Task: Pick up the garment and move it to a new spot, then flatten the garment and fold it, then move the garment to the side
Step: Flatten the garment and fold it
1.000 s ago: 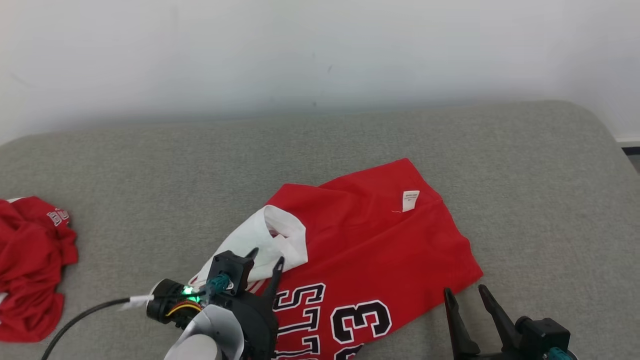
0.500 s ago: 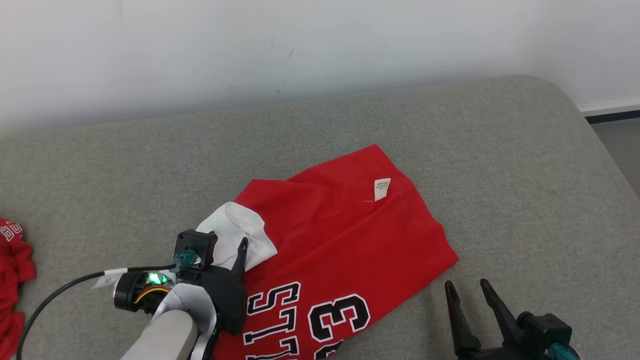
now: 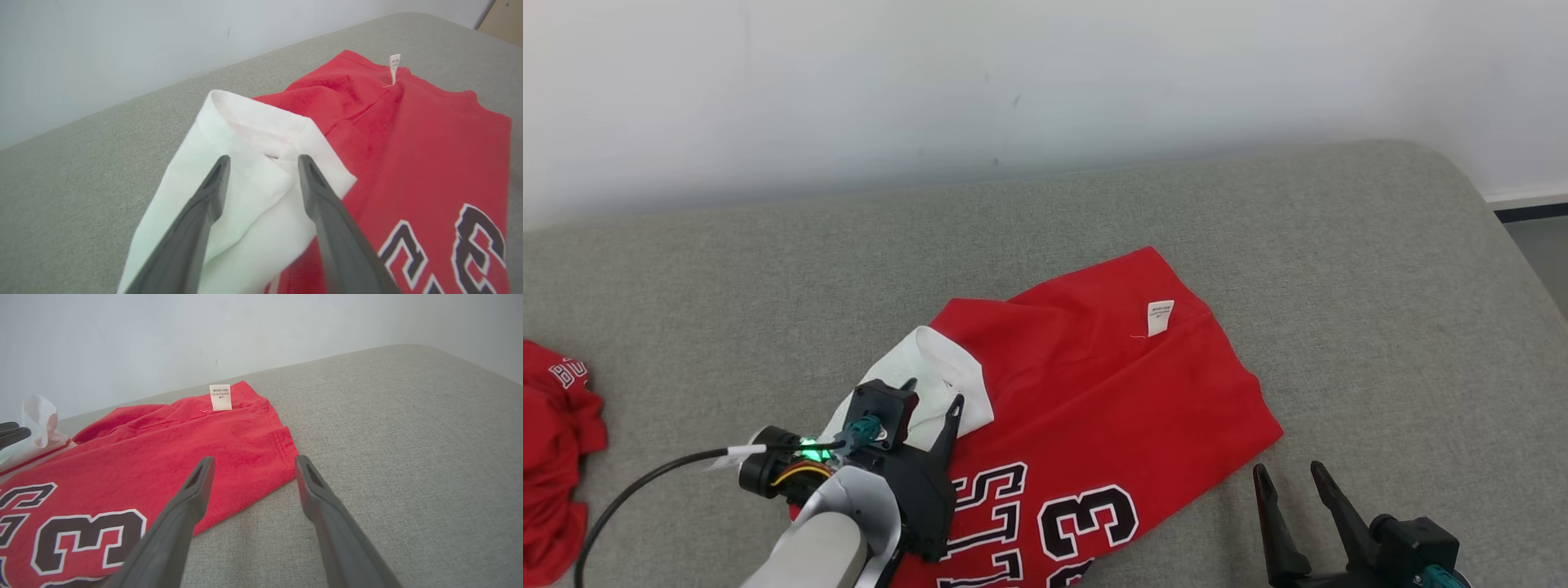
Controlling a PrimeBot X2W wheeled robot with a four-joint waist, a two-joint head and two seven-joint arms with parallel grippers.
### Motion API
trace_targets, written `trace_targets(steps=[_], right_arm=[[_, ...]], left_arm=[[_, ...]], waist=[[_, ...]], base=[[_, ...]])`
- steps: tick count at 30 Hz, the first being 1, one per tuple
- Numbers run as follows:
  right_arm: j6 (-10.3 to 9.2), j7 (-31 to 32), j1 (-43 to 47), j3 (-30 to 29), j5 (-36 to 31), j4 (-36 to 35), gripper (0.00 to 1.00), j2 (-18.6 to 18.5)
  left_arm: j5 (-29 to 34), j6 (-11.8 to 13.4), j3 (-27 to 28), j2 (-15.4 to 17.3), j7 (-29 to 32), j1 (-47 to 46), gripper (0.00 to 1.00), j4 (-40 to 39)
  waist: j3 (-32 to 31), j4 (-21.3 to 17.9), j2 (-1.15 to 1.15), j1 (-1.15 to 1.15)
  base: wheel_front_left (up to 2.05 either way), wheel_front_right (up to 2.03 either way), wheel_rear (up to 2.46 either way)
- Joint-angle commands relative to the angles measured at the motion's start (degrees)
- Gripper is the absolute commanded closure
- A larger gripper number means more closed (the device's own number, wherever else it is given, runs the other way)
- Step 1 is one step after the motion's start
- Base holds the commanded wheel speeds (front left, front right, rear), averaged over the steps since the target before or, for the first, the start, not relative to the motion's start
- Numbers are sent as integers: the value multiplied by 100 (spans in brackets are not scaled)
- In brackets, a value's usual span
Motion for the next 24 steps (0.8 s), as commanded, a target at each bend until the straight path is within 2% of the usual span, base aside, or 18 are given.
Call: trace_targets(steps=[1, 4, 11, 13, 16, 19, 21, 24], right_arm=[[18, -20, 43, 15, 17, 8, 0, 3], [18, -6, 34, 43, 19, -1, 0, 3], [18, 14, 8, 56, -6, -44, 0, 3], [18, 13, 17, 50, -6, -49, 0, 3], [18, 8, 27, 41, -6, -49, 0, 4], [18, 14, 31, 35, -7, -54, 0, 3], [18, 26, 36, 35, -7, -60, 0, 3], [18, 33, 37, 34, -9, -66, 0, 3]], left_arm=[[30, -5, -42, 27, 74, 89, 19, -55], [30, 1, -110, 44, 218, 119, 34, -73], [51, 72, -169, 62, 318, 49, 35, 104], [68, 79, -178, 82, 318, 20, 38, 142], [39, 111, -152, 73, 265, -14, 51, 173], [19, 128, -129, 65, 235, -21, 55, 185], [11, 145, -135, 56, 217, -44, 63, 190], [-19, 164, -110, 48, 151, -71, 64, 164]], waist=[[-15, 19, 0, 0], [-12, 11, 0, 0], [40, -89, 0, 0], [46, -105, 0, 0], [47, -108, 0, 0], [43, -97, 0, 0], [40, -79, 0, 0], [34, -49, 0, 0]], base=[[0, 0, 0], [0, 0, 0], [0, 0, 0], [0, 0, 0], [0, 0, 0], [0, 0, 0], [0, 0, 0], [0, 0, 0]])
